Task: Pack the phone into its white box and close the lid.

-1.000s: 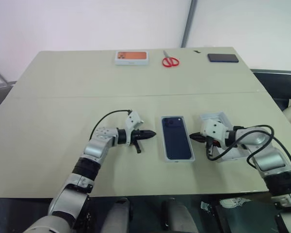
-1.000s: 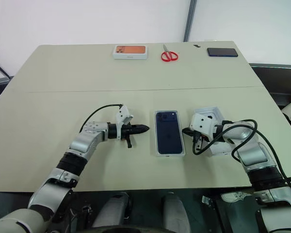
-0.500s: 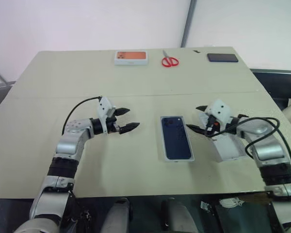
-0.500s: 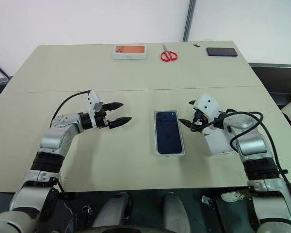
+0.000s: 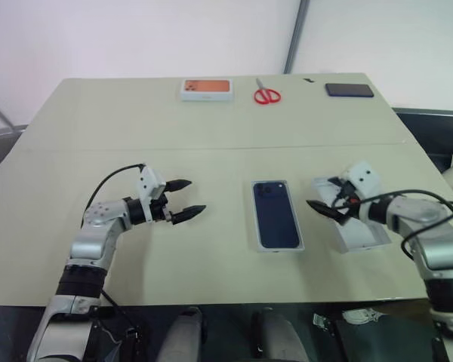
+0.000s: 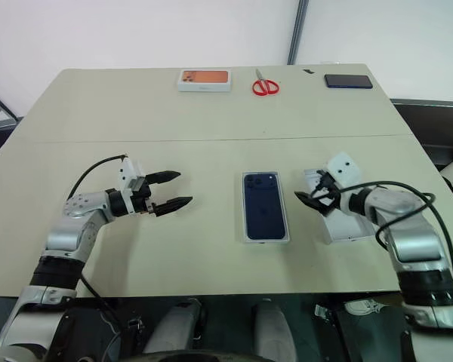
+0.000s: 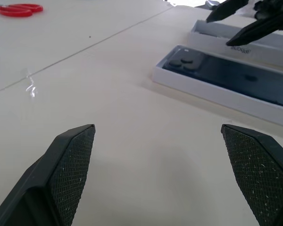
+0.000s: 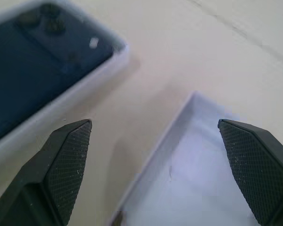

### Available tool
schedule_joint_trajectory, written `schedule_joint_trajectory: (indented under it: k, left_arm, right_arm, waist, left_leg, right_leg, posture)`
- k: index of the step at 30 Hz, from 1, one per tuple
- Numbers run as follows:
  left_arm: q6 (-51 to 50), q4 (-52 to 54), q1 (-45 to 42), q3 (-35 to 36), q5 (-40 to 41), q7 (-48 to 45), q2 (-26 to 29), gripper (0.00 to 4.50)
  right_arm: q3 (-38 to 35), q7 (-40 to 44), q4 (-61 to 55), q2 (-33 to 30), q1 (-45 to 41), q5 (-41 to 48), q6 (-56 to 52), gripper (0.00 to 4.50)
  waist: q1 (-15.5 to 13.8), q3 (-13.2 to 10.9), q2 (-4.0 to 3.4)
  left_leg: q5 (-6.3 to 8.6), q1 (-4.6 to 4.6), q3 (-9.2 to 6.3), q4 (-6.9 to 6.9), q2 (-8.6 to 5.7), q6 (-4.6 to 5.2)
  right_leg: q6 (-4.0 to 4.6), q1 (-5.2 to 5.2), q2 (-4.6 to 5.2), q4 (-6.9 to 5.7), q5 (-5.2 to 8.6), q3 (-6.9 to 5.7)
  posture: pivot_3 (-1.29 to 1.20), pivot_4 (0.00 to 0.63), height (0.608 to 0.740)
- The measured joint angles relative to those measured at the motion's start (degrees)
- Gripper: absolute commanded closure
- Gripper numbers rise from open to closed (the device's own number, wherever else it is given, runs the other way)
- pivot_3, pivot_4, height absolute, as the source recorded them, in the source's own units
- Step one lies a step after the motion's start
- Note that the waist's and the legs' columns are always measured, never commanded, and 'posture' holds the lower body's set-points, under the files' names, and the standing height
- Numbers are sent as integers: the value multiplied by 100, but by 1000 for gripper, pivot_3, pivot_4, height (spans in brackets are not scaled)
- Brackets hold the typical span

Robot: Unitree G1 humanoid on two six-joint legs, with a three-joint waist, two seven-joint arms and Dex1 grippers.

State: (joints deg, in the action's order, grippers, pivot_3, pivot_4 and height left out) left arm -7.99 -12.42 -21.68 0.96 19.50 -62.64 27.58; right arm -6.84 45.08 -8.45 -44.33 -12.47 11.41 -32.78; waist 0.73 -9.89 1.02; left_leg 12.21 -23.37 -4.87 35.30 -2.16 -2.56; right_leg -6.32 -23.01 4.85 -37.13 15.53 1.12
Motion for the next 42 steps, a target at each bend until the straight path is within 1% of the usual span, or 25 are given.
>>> schedule_joint_trajectory:
  k: [4,7,10,12,15,18,21,27,37,42]
  left_arm:
    - [127,113,221,2,37,-82,0,0]
    - [225,205,358,4,79,-95,0,0]
    - [260,279,398,5,118,-105,14,0]
    - [257,358,498,28,215,-176,85,0]
    - [258,364,648,43,299,-296,165,0]
    - [270,464,811,61,379,-401,231,0]
    - [283,697,1012,59,467,-591,340,0]
    - [588,828,1186,27,463,-776,387,0]
    - [717,836,1199,-32,473,-1010,469,0]
    - [718,857,1223,-97,473,-1043,467,0]
  right_arm:
    - [-208,-243,-631,-46,316,109,-747,21]
    - [-195,-381,-1006,-213,500,107,-1331,21]
    - [-156,-489,-1228,-251,534,129,-1837,21]
    - [-146,-601,-1521,-258,403,269,-2589,21]
    - [-95,-741,-1793,-385,186,373,-3438,21]
    - [-96,-840,-1890,-379,-206,572,-4132,21]
    - [-82,-897,-2040,-378,-427,772,-4734,21]
    - [-2,-1015,-2049,-403,-461,969,-5286,21]
    - [135,-1230,-1727,-393,-886,1025,-5349,21]
    - [146,-1315,-1539,-274,-1065,1090,-5534,21]
  waist:
    - [11,1,-2]
    - [-9,1,-2]
    - [-11,1,-2]
    - [6,2,-3]
    - [7,2,-4]
    - [0,2,-4]
    - [-9,2,-4]
    - [-18,2,-4]
    - [-2,2,-5]
    - [-2,2,-5]
  left_leg:
    - [0,2,-1,-2,4,1]
    - [0,0,0,-1,7,1]
    - [1,0,0,0,6,2]
    - [2,1,-3,-1,8,3]
    - [2,0,-3,-1,9,4]
    - [3,-1,-3,-1,10,4]
    - [5,-3,-3,-2,10,8]
    - [7,-5,-1,0,4,13]
    - [8,-5,1,-2,5,15]
    - [9,-5,1,-2,6,15]
  right_leg:
    - [1,-1,-3,0,0,4]
    - [1,0,-1,1,0,3]
    - [1,0,2,2,1,3]
    - [1,-2,2,1,1,5]
    - [1,-4,0,1,1,4]
    - [2,-4,2,3,1,4]
    - [3,-4,4,6,2,4]
    - [12,-4,17,9,7,2]
    - [2,-9,15,7,2,2]
    - [2,-9,14,7,2,1]
  posture:
    - [0,150,740]
    - [0,150,740]
    - [0,150,740]
    - [0,150,740]
    - [0,150,740]
    - [0,150,740]
    - [0,150,740]
    - [0,150,740]
    - [0,150,740]
    - [0,150,740]
